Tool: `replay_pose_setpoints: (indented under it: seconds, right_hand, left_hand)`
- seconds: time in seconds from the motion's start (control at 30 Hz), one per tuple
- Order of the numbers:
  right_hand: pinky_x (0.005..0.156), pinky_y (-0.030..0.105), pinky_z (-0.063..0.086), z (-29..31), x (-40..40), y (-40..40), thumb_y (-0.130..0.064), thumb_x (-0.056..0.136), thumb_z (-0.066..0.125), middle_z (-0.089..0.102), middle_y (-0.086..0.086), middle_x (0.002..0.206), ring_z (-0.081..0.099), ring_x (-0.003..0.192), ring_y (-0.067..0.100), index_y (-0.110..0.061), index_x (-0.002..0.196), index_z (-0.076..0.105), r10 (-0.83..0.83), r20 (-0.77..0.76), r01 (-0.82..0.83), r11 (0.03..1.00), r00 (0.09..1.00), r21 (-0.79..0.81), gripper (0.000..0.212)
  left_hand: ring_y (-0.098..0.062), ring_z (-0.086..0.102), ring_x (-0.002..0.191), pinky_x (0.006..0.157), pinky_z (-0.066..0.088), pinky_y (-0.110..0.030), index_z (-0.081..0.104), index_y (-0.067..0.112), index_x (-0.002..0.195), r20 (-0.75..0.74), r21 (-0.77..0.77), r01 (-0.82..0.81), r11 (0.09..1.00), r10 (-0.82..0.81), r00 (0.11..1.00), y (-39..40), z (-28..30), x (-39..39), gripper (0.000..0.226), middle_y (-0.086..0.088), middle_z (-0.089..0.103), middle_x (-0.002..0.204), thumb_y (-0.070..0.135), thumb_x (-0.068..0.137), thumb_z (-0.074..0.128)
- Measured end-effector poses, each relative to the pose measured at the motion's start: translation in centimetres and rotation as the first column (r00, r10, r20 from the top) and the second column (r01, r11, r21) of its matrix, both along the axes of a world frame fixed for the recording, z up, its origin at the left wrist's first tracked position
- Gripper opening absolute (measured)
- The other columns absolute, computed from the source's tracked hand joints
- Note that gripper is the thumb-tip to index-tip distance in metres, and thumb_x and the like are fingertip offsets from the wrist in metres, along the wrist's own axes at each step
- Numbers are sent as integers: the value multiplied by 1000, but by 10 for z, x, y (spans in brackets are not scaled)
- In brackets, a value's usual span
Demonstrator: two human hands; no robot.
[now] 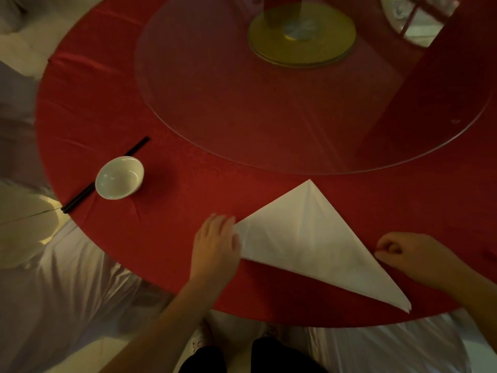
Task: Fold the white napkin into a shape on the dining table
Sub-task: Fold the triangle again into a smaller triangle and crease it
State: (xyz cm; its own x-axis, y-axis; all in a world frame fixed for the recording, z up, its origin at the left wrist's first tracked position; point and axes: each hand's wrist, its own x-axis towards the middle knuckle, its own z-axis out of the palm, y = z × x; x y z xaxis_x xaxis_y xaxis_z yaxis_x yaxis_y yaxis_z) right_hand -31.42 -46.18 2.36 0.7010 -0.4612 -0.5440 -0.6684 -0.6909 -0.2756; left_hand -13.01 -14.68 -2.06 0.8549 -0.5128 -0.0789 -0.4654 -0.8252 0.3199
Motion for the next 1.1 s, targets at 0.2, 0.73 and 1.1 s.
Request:
replay_pose_setpoints:
  seconds: [0.2,0.73,1.1]
  right_hand:
    - [101,17,30,-14,83,86,-24,98,49,63,6,127,56,117,19,-10,123,62,362,495,-363,927,790,-98,32]
    - [118,48,10,-82,126,81,-60,96,6,19,0,159,6,147,16,-20,150,11,651,174,-565,740,739,-366,67]
    - [119,47,8,-90,136,26,-74,87,5,15,3,160,3,147,15,-14,150,15,440,190,-320,833,878,-451,88]
  left_hand:
    - [-25,-19,143,117,-9,-47,-3,13,149,-40,77,198,977,-195,980,-63,-15,-36,59,-9,-7,159,41,99,11]
    - [-21,-8,145,115,-8,-44,-1,14,149,-56,169,77,983,-69,996,-49,-42,-41,75,-7,-2,157,64,93,5]
    - [-20,-3,146,117,-5,-44,4,13,150,-9,208,-191,959,198,980,4,-46,-38,103,-4,2,157,86,78,16]
